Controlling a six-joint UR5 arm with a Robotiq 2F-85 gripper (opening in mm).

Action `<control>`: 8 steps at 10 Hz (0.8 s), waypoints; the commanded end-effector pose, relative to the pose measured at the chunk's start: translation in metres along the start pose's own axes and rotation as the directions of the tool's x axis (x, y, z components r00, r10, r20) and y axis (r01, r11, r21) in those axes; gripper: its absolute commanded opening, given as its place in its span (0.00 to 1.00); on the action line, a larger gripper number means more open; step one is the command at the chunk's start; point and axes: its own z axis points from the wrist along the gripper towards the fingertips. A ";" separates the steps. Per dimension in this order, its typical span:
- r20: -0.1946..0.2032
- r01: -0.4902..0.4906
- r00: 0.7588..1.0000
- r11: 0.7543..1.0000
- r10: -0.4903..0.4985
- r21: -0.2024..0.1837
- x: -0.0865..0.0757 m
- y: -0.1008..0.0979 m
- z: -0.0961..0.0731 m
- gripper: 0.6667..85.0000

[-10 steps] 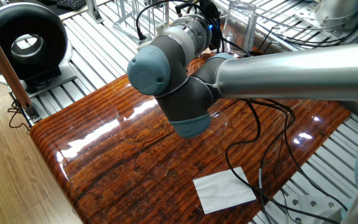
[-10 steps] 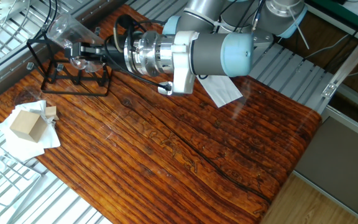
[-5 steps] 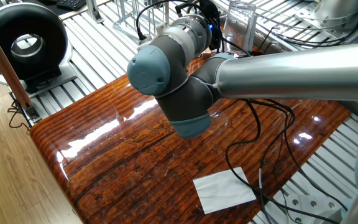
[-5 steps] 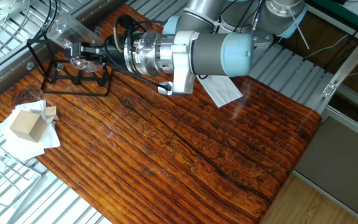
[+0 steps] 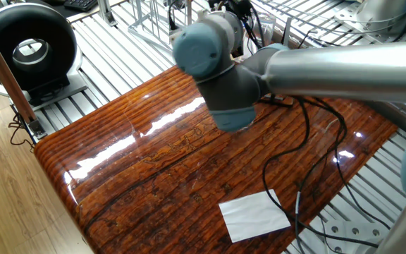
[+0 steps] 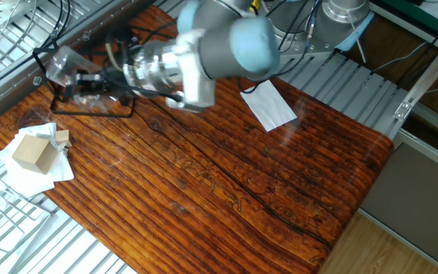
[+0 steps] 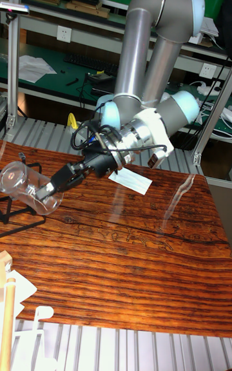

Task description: Put the cup on the cup rack

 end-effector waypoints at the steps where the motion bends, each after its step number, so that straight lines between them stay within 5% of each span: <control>1: 0.036 -0.042 0.998 0.999 0.043 -0.026 -0.008 0.011 0.003 0.00; 5: 0.041 -0.027 0.999 1.000 0.028 -0.007 -0.008 0.008 0.005 0.01; 6: 0.069 -0.007 0.998 1.000 0.007 0.000 -0.013 0.006 0.006 0.06; 8: 0.131 0.034 0.991 0.999 -0.033 -0.001 -0.028 0.007 0.005 0.31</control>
